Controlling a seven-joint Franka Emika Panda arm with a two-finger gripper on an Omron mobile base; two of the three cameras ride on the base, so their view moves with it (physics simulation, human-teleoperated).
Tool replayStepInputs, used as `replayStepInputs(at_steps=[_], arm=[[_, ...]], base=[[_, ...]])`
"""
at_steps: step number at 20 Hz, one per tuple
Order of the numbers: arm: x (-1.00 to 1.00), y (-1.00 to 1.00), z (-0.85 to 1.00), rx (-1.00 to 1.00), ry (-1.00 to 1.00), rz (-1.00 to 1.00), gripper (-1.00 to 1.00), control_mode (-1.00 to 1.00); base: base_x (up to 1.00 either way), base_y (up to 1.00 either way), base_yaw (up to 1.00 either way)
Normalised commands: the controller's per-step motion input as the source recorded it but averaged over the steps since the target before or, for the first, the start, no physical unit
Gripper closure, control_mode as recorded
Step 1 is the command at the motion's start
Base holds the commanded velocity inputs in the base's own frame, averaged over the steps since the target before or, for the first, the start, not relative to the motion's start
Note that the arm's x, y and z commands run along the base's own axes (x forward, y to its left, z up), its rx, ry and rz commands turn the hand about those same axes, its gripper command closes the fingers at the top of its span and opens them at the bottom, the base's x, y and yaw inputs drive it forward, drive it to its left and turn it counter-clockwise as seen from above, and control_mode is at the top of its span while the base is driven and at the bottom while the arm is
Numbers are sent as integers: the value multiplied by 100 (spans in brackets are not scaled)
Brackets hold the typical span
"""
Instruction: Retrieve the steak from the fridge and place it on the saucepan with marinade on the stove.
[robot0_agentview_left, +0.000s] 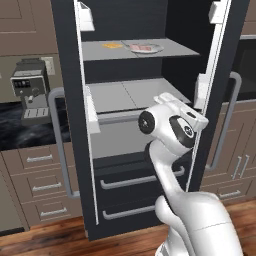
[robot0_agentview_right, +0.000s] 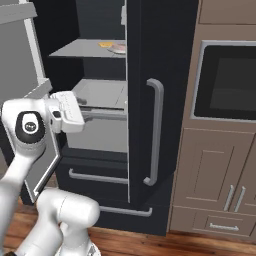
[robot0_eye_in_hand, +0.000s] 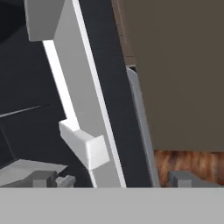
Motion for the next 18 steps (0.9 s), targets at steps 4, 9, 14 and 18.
replayStepInputs(at_steps=[4,9,14,18], arm=[[38,-5,-6,0,-2,-14,-100,-100],[31,-17,-3,0,-2,-16,-100,-100],[33,-15,-14,0,-5,-16,-100,-100],[36,-1,-11,0,-3,-13,-100,-100]], base=[[0,0,0],[0,0,0],[0,0,0],[0,0,0]])
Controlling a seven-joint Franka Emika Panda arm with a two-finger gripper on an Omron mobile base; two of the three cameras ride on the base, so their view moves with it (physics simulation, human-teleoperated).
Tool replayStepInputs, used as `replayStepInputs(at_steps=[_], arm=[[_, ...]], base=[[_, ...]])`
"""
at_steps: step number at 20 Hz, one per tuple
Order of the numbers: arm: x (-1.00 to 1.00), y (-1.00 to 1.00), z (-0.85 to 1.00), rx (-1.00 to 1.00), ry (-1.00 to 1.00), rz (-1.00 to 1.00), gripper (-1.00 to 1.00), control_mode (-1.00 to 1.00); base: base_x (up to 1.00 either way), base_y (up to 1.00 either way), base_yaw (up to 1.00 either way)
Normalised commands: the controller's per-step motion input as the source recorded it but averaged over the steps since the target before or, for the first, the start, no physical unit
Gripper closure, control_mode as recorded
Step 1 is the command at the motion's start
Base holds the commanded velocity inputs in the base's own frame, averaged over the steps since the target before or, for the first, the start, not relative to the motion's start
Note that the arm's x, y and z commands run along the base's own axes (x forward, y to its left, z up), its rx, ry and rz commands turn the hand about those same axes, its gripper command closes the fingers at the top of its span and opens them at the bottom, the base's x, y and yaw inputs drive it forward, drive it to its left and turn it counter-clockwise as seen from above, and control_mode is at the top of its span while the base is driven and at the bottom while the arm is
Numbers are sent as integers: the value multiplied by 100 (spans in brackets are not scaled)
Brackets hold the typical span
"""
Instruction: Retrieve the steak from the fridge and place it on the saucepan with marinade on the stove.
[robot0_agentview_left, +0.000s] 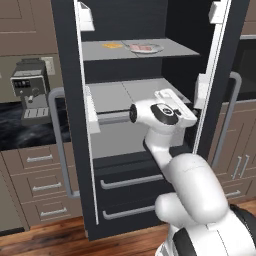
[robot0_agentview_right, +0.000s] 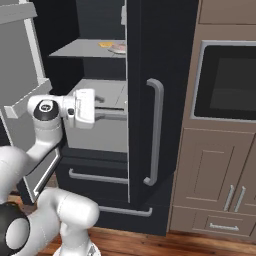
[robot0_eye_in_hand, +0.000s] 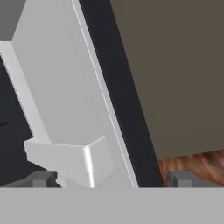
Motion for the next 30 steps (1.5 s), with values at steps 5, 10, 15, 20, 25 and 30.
replayStepInputs(at_steps=[5,10,15,20,25,30], arm=[[38,-3,-4,0,0,-8,-100,-100],[18,-15,-6,0,0,-3,-100,-100],[7,-14,-16,0,0,-1,-100,-100],[0,-26,-5,0,0,-2,-100,-100],[0,-30,0,0,0,-1,-100,-100],[0,-24,0,0,0,0,-100,-100]], base=[[0,0,0],[0,0,0],[0,0,0],[0,0,0],[0,0,0],[0,0,0]])
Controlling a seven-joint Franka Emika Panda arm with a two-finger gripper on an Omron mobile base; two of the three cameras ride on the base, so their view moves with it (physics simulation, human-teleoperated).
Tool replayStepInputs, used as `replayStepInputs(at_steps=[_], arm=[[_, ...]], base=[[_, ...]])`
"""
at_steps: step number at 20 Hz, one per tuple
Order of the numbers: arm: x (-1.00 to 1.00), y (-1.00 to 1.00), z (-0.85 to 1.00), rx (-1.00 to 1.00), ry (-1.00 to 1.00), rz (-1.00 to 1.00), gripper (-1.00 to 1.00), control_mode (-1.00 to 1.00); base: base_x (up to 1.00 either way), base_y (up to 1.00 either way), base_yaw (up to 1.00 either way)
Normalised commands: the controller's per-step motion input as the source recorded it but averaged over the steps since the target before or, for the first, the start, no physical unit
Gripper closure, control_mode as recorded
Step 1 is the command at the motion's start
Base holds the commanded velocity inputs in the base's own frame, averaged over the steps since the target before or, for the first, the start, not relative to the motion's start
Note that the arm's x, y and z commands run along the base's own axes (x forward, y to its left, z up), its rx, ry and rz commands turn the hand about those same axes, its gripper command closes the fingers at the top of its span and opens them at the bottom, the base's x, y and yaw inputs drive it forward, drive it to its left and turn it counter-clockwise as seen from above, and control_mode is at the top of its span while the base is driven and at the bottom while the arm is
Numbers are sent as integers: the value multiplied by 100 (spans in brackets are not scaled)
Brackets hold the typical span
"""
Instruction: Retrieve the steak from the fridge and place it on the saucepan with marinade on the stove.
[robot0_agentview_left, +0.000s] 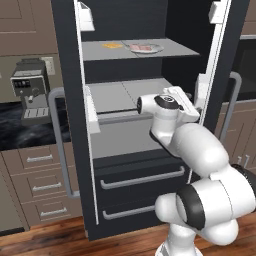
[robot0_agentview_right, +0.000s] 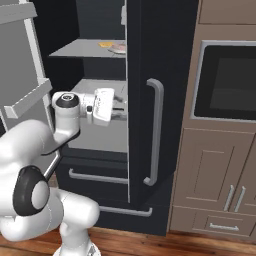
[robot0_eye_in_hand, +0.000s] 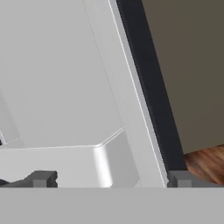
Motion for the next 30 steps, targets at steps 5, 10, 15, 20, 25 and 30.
replayStepInputs(at_steps=[5,10,15,20,25,30], arm=[[0,-21,0,0,0,0,-100,-100],[0,-20,-1,0,2,0,-100,-100],[0,-19,0,0,3,0,-100,-100],[0,-27,0,0,3,0,-100,-100],[0,-35,0,0,2,0,-100,-100],[0,-37,0,0,2,0,-100,-100]], base=[[0,0,0],[0,0,0],[0,0,0],[0,0,0],[0,0,0],[0,0,0]])
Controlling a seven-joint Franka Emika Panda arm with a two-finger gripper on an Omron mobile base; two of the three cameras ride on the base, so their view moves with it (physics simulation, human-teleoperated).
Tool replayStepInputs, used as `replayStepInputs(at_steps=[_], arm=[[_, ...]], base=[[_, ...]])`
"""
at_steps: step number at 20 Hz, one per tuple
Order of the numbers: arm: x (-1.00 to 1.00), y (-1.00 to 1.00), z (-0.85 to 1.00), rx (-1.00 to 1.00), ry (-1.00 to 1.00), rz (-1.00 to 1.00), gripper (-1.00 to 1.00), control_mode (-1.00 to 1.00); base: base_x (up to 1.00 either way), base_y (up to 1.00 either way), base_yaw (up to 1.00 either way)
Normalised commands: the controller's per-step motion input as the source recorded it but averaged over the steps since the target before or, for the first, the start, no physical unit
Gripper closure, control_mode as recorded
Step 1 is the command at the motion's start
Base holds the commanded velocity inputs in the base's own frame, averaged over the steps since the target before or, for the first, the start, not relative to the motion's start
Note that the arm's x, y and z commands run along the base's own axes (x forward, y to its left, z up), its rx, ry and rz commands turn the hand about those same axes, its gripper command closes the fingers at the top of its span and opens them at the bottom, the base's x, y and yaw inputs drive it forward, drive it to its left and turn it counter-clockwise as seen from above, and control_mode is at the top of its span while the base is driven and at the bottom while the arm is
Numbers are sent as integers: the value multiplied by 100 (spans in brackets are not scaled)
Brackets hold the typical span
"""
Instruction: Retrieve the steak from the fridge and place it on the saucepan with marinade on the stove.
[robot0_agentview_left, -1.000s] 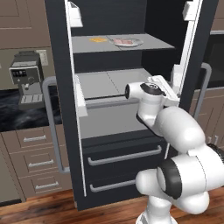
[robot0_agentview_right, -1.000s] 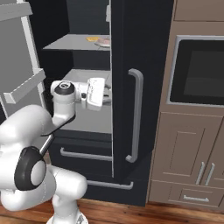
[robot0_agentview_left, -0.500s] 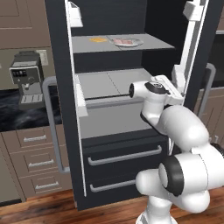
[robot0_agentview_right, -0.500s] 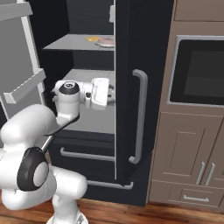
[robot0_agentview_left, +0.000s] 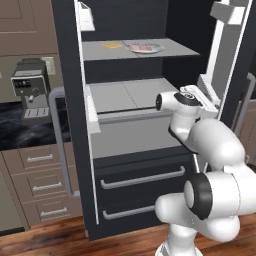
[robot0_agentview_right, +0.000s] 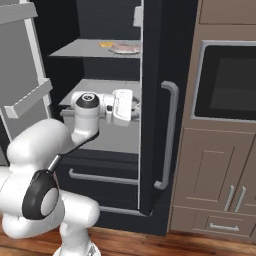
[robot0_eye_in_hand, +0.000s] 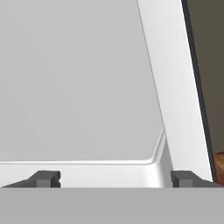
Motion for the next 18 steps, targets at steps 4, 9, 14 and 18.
replayStepInputs(at_steps=[4,9,14,18], arm=[[0,-39,0,0,1,0,-100,-100],[0,-39,0,0,1,0,-100,-100],[0,-44,0,0,0,0,-100,-100],[0,-42,0,0,0,0,-100,-100]], base=[[0,0,0],[0,0,0],[0,0,0],[0,0,0]])
